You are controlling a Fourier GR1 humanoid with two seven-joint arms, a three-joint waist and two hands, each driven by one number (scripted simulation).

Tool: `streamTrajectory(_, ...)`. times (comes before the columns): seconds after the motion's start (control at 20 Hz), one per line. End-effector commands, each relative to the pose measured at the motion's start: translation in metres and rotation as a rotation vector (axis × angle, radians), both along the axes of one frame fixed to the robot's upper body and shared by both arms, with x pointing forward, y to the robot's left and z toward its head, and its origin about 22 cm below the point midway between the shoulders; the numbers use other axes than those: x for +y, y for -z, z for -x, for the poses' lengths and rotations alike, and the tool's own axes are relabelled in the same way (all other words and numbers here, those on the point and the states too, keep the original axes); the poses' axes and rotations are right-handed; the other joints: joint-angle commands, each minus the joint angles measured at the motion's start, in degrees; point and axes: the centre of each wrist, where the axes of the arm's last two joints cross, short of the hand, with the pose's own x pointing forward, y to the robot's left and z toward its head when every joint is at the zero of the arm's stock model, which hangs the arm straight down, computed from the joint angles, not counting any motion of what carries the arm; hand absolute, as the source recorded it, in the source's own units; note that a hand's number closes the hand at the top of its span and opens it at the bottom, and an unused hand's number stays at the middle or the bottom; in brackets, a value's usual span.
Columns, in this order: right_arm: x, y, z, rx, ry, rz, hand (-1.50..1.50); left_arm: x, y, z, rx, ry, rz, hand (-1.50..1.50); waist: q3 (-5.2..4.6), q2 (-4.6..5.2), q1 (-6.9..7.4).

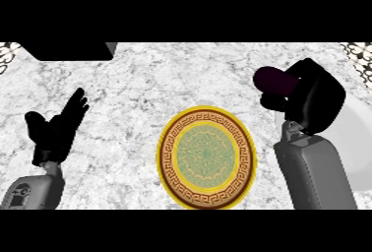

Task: Pick the eggplant from the plate and place it in the plate

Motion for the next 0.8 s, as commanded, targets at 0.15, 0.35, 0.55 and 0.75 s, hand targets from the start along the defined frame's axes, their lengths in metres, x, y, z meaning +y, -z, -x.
streamTrajectory(0.15,-0.078,0.022,0.014,-0.015,0.121,-0.030,1.50,0.000,0.006,0.010,0.006,0.012,0.012,0.00,0.04,0.12,0.38)
streamTrajectory(0.35,-0.110,0.027,0.021,0.048,0.119,-0.028,1.50,0.005,0.013,0.003,-0.015,0.011,0.008,0.00,0.01,0.16,0.32)
streamTrajectory(0.55,-0.144,0.038,0.022,0.214,0.107,-0.049,1.50,-0.012,0.012,-0.002,0.002,-0.003,0.019,0.00,0.01,0.19,0.25)
streamTrajectory(0.75,-0.174,0.074,0.039,0.197,0.100,-0.290,1.50,-0.007,0.003,0.006,0.006,0.015,0.001,0.00,0.11,0.15,0.21)
